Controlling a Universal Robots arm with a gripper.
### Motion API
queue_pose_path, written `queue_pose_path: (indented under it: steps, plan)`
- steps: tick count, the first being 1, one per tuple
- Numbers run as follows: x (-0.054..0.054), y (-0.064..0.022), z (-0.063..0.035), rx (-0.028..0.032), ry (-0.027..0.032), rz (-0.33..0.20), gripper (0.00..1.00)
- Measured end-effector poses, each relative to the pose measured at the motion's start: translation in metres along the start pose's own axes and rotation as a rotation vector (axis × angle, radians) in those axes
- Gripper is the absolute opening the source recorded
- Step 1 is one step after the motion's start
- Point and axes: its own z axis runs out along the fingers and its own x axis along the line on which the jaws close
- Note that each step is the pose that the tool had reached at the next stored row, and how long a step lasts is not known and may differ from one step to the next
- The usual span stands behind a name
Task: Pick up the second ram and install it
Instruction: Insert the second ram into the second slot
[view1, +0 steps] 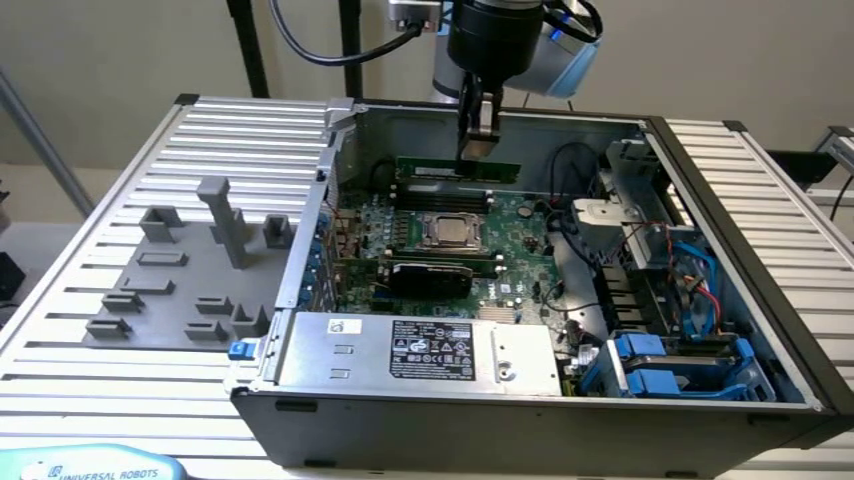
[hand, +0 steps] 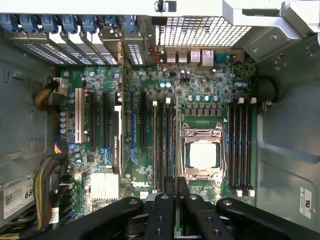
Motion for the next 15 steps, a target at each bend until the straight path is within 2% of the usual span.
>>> queue_pose_path:
  steps: [15]
  plan:
    - [-0.001, 0.0014, 0.0275, 0.0011, 0.0001, 0.000, 0.14]
